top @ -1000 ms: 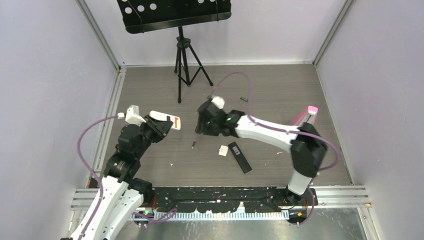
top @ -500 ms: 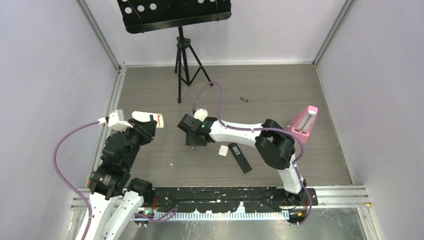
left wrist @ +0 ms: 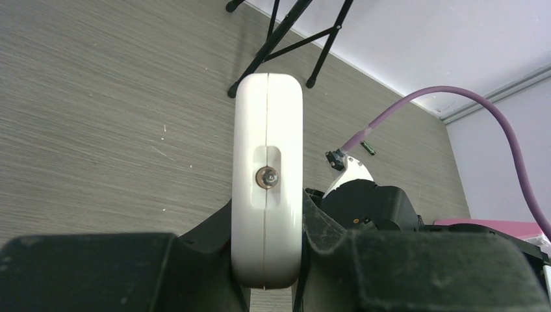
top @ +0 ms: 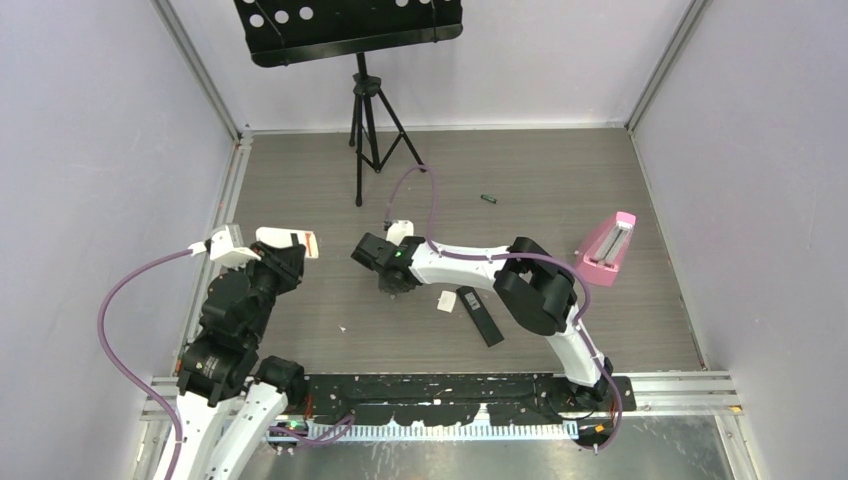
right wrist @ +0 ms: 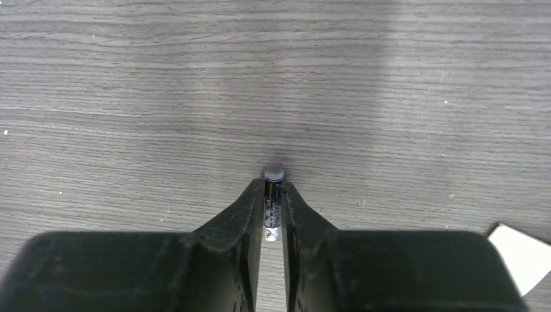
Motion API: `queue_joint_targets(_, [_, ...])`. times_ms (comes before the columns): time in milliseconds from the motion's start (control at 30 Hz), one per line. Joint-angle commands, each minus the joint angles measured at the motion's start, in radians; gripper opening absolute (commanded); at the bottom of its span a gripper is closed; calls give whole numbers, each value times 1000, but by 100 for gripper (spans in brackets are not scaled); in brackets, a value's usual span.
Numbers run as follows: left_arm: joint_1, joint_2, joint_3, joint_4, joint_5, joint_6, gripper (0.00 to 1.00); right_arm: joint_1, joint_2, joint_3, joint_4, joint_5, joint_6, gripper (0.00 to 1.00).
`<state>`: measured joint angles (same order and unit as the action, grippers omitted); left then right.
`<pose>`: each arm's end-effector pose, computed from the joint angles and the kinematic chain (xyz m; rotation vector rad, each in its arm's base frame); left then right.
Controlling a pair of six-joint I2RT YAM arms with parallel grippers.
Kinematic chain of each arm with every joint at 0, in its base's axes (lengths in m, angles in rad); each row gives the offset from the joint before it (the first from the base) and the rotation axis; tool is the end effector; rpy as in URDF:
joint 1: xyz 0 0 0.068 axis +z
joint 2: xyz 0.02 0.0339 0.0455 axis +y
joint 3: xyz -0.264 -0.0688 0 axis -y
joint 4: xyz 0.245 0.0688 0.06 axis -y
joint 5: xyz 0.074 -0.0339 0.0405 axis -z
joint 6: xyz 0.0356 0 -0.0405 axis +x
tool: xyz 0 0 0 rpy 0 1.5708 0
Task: Load the batteries into the remote control
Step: Pick up the battery from the center of the board.
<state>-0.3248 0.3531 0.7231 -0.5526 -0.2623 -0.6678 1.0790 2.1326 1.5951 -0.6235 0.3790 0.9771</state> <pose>0.0841 -0.0186 0.3296 -0.4915 1.7037 -0.4941 0.2215 0.3856 0.1648 -0.0289 2.6050 0.2053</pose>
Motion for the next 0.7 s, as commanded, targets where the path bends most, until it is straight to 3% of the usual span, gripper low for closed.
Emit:
queue_joint_targets(0, [7, -7, 29, 21, -15, 20, 0, 5, -10, 6, -29, 12, 19, 19])
queue_joint_targets(133, [7, -1, 25, 24, 0, 15, 0, 4, -35, -26, -31, 9, 13, 19])
queue_joint_targets(300, [7, 3, 17, 30, 12, 10, 0, 5, -50, -37, -48, -47, -21, 31])
queue_joint_targets(500, [7, 0, -16, 74, 57, 0, 0, 10, -57, -66, -83, -72, -23, 32])
queue_joint_targets(600, [7, 0, -25, 84, 68, -1, 0, 10, -64, -81, -88, -76, -26, 24])
queue_joint_targets(667, [7, 1, -30, 88, 72, -1, 0, 10, -69, -91, -89, -69, -28, 13])
